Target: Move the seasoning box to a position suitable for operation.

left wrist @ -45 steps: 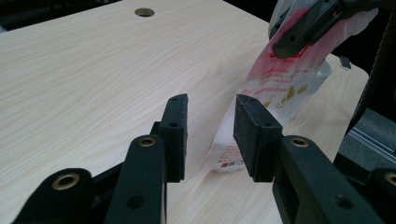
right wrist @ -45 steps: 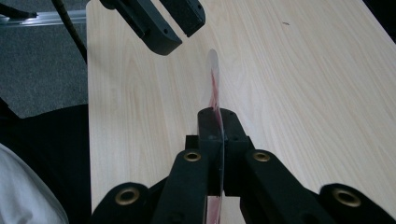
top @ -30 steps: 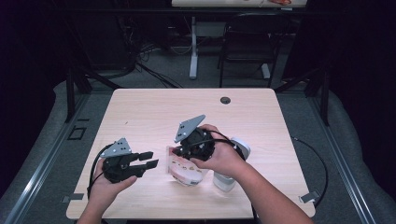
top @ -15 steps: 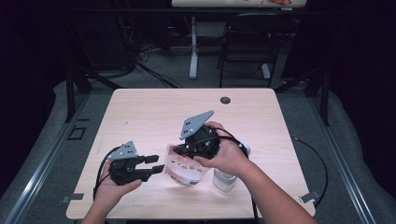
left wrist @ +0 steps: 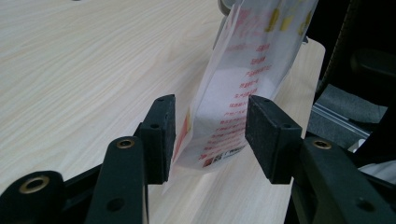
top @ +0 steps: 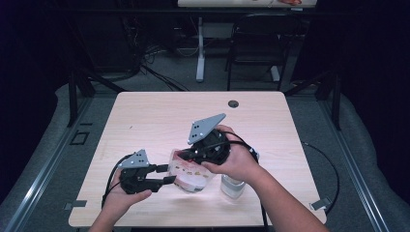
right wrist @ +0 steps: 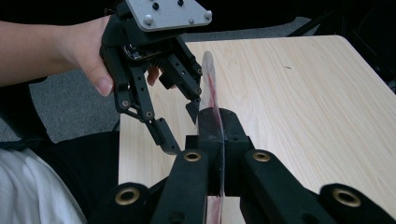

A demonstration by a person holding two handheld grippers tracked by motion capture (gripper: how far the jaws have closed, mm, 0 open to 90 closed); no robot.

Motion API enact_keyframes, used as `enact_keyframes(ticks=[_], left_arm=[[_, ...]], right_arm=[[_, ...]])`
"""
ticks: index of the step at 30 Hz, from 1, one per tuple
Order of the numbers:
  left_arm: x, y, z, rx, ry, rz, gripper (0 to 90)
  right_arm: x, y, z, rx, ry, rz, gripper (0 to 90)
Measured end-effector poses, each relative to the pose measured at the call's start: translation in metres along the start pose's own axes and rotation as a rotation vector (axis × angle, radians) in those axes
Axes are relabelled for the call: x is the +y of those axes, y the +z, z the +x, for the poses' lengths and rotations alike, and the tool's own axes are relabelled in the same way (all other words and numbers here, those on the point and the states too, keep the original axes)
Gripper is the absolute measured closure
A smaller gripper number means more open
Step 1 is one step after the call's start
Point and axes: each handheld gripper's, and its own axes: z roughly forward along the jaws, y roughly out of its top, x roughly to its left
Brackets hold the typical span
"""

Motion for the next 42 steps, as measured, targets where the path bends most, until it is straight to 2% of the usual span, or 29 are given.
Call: enact_keyframes(ticks=[11, 23, 29, 38, 42], left_arm=[[-0.003, 0.008, 0.000, -0.009, 0.000, 0.017, 50.8], [-0.006, 0.017, -0.004, -0.035, 0.040, 0.017, 43.1], [-0.007, 0.022, -0.005, -0.045, 0.066, 0.024, 42.6], [-0.014, 0.028, -0.001, -0.095, 0.030, -0.003, 41.8], [-0.018, 0.031, 0.003, -0.079, 0.028, 0.030, 42.1]], right_arm=[[0.003, -0.004, 0.000, 0.000, -0.003, -0.014, 89.7], [0.010, -0.010, 0.003, 0.002, -0.021, -0.033, 89.7], [0.010, -0.010, 0.003, 0.005, -0.023, -0.035, 89.7], [0.014, -0.012, 0.005, 0.005, -0.036, -0.044, 89.8], [0.015, -0.012, 0.006, 0.009, -0.040, -0.052, 89.7]])
